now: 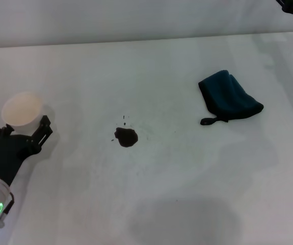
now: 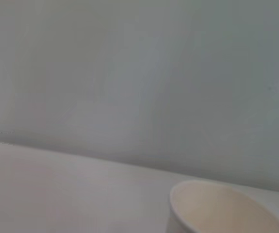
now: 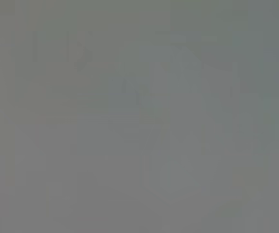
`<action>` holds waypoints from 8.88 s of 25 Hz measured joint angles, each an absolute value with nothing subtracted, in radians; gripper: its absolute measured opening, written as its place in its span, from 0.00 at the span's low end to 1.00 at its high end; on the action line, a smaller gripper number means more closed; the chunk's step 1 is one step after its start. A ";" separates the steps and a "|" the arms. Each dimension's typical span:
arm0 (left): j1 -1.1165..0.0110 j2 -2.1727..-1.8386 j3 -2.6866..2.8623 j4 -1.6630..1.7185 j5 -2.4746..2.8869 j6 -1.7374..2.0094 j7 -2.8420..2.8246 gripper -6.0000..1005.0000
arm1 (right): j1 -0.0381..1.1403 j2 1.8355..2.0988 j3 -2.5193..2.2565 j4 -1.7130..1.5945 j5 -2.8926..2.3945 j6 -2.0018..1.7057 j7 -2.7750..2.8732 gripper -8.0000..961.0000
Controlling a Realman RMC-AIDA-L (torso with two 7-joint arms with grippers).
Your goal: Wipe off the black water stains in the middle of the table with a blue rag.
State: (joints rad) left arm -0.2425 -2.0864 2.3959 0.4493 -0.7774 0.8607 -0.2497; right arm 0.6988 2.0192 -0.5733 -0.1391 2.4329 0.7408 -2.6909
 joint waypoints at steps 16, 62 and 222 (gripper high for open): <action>-0.218 -2.080 2.433 0.416 -0.715 0.902 -0.216 0.89 | 0.700 2.016 -0.607 -0.144 2.433 0.742 -2.697 0.91; -0.146 -2.077 2.381 0.076 -0.830 1.547 -0.440 0.88 | 0.629 1.903 -1.556 -0.751 1.822 0.395 -1.416 0.90; -0.440 -2.074 2.356 0.045 -1.118 1.326 -0.425 0.88 | 0.445 2.016 -1.357 -0.771 1.582 0.779 -1.330 0.36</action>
